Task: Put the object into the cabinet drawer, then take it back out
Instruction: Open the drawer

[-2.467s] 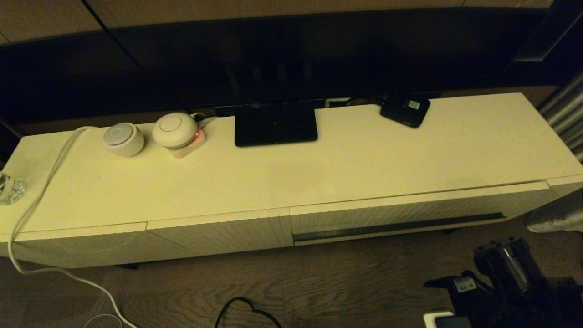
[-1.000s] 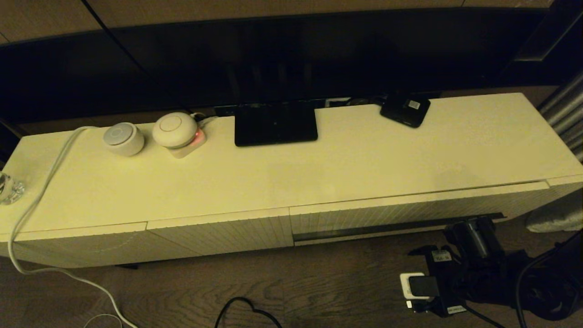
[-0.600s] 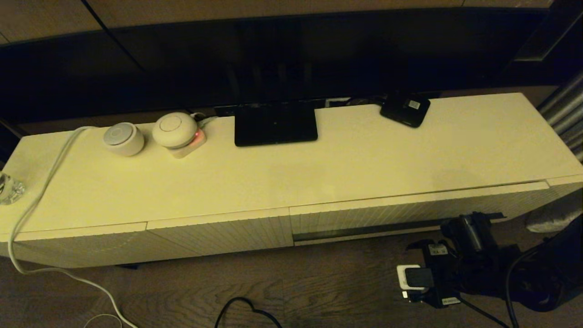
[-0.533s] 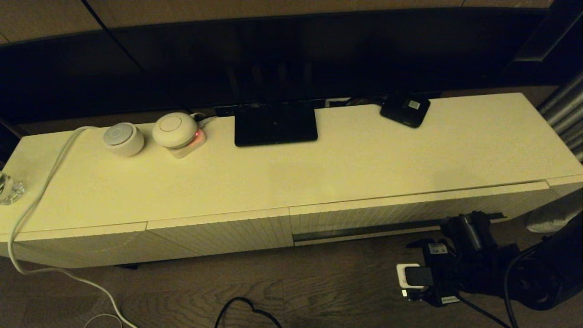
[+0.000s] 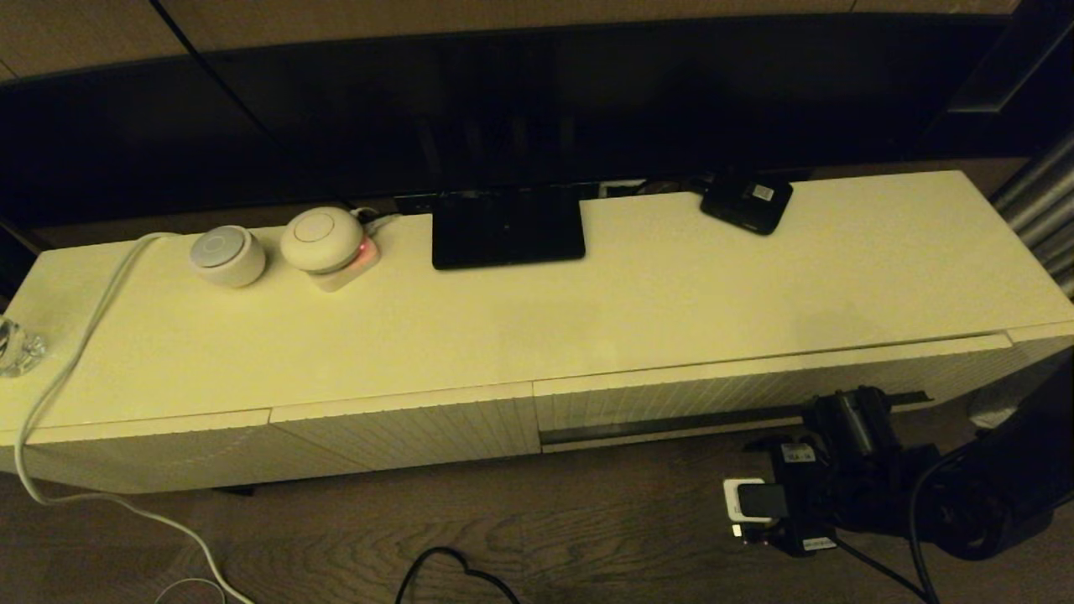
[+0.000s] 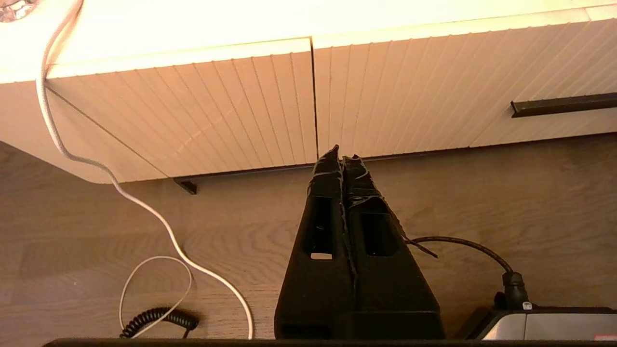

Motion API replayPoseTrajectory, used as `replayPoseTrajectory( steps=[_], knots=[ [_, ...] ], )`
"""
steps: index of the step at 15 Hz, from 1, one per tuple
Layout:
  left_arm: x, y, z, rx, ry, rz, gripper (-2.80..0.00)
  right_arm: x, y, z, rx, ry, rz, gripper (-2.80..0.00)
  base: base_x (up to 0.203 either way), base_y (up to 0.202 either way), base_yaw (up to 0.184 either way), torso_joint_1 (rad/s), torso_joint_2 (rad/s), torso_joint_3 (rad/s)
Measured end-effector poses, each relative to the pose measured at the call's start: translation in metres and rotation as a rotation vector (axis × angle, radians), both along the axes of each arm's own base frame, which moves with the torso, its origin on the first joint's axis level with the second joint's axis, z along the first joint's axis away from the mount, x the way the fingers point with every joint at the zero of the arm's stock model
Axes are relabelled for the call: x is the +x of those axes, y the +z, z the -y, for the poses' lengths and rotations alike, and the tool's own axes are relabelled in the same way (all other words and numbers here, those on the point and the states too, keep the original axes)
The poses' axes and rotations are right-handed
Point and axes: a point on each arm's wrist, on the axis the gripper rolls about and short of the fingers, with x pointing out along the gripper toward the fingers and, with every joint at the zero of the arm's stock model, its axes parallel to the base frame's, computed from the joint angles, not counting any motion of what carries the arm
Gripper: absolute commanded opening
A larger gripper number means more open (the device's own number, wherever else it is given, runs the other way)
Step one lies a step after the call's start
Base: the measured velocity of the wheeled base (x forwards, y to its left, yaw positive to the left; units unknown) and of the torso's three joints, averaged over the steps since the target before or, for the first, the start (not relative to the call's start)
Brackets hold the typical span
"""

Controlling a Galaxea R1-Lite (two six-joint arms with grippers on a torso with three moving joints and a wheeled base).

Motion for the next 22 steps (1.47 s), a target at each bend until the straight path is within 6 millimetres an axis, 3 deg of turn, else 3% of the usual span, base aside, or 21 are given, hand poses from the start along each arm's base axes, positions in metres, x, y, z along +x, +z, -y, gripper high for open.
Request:
replayPoseTrajectory(
  steps=[12,22],
  knots=[
    [0.000,0.000,0.000,0.001,0.000,0.000,-2.80,0.016,0.006,-0.005,0.026,0.005,0.085,0.00,0.000,0.000,0.000,0.000,0.00,0.000],
    [0.000,0.000,0.000,0.000,0.000,0.000,-2.80,0.031,-0.006,-0.008,0.030,0.001,0.094,0.00,0.000,0.000,0.000,0.000,0.00,0.000]
  ],
)
